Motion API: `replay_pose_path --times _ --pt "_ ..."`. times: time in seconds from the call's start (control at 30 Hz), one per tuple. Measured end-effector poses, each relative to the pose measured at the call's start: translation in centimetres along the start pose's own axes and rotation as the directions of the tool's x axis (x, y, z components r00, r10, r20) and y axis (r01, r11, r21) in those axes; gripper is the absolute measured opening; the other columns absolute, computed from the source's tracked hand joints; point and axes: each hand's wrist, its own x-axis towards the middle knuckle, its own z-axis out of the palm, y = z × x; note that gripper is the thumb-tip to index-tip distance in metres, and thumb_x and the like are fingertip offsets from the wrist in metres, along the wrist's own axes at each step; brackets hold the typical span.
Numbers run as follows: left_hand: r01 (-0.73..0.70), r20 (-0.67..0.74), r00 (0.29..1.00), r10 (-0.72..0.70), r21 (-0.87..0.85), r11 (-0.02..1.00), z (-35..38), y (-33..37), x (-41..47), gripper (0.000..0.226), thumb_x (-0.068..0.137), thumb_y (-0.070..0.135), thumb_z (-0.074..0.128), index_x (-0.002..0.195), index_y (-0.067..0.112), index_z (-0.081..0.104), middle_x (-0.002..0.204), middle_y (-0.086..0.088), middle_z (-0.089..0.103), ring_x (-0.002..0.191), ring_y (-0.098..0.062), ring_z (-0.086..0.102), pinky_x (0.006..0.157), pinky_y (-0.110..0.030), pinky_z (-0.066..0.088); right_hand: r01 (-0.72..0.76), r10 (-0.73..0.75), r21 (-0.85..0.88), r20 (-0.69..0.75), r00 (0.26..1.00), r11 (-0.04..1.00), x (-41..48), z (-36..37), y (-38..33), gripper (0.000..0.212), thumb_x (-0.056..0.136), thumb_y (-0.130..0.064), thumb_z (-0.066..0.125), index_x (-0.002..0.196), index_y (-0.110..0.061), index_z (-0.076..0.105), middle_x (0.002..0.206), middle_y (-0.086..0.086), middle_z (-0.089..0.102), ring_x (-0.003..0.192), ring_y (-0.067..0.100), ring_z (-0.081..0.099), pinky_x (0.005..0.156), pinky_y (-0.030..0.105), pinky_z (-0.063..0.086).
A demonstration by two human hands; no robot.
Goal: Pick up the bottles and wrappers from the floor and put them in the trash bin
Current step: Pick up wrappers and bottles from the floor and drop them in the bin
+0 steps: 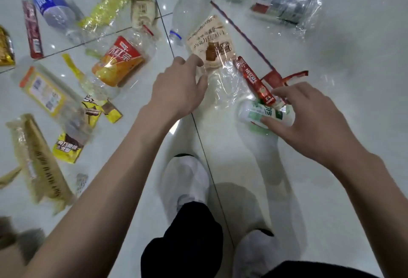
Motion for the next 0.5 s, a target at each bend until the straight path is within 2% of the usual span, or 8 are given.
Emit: replay_pose_path --times 0.13,0.27,0.4,0.5 --pt "0.030 -0.022 0.999 -0.030 -0.025 0.999 2.7 -0.4 0.9 0.042 0.100 0.042 0.044 0.141 0.030 0.041 0.131 -0.011 0.049 0.108 -0.035 0.058 0.089 -0.042 0.043 0.012 -0.012 -0.029 -0.004 1.000 1.000 0.5 2.3 0.5 0.060 0.086 -0.051 0.070 0.135 -0.019 0.057 0.129 0.009 0.059 0.113 0.032 0.057 0.093 0.048 0.047" --pt "0.061 -0.108 0.991 -0.075 -0.129 0.990 4.0 0.0 1.7 0.045 0.099 0.039 0.047 0.143 0.032 0.039 0.128 -0.008 0.054 0.108 -0.032 0.059 0.084 -0.038 0.041 0.046 -0.049 -0.078 -0.025 0.999 0.996 0.2 3.1 1.2 0.057 0.086 -0.051 0.070 0.132 -0.018 0.059 0.125 0.010 0.060 0.110 0.033 0.056 0.090 0.048 0.046" --pt "0.045 -0.177 0.981 -0.083 -0.210 0.977 4.8 0.8 2.9 0.049 0.095 0.037 0.052 0.143 0.029 0.039 0.125 -0.004 0.057 0.108 -0.028 0.059 0.086 -0.040 0.047 0.055 -0.058 -0.119 -0.028 0.998 0.991 0.0 3.1 1.9 0.058 0.087 -0.053 0.069 0.134 -0.020 0.059 0.127 0.008 0.059 0.110 0.030 0.055 0.088 0.046 0.046" --pt "0.021 -0.234 0.968 -0.088 -0.271 0.962 5.4 1.6 3.7 0.049 0.092 0.028 0.054 0.139 0.026 0.043 0.120 -0.002 0.058 0.101 -0.024 0.060 0.083 -0.040 0.050 0.054 -0.058 -0.142 -0.025 0.998 0.988 0.3 3.6 2.4 0.060 0.087 -0.053 0.068 0.136 -0.021 0.057 0.130 0.008 0.058 0.112 0.029 0.055 0.090 0.045 0.046"
